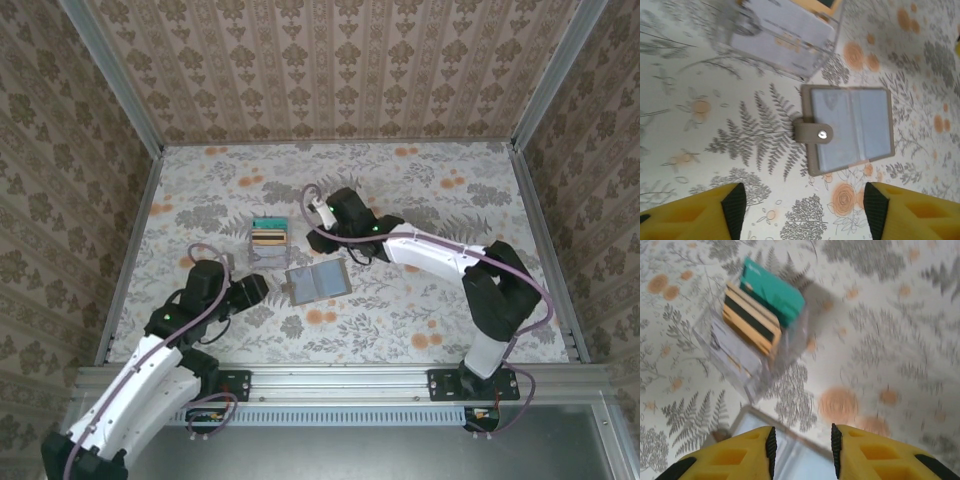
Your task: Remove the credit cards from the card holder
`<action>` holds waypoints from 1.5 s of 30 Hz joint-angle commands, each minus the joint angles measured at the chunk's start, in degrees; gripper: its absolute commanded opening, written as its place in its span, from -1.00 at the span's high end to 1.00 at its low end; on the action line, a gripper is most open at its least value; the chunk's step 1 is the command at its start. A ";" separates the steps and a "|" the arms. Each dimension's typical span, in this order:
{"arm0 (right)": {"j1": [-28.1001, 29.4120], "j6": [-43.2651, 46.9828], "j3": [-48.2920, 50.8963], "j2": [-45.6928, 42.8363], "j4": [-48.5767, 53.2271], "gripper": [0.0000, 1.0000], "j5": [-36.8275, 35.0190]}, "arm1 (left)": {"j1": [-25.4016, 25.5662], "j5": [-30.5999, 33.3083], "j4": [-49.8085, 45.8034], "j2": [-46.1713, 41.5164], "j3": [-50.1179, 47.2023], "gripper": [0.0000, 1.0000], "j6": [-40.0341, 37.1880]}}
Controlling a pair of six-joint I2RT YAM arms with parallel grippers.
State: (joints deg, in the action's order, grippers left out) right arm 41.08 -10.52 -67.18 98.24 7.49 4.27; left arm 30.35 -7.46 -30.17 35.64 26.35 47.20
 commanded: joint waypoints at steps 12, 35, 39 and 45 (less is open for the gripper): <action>-0.06 -19.34 21.65 -4.23 -8.61 0.31 -0.55 | 13.44 5.15 18.72 21.75 -0.36 0.05 3.80; 0.57 -23.40 24.21 -0.74 -11.14 0.49 -1.28 | 13.67 2.01 26.75 38.60 3.23 0.31 2.11; 0.84 -23.74 24.20 -0.76 -11.14 0.50 -1.11 | 13.64 2.01 26.74 39.49 3.45 0.31 1.97; 1.01 -23.84 24.12 -0.77 -11.18 0.50 -0.91 | 13.68 1.66 27.49 40.30 3.18 0.31 2.17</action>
State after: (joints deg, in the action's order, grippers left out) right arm 41.15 -33.45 -44.14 96.84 -4.23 3.31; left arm 43.53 -5.13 -3.55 75.48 28.53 50.09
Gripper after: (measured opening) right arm 0.251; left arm 0.341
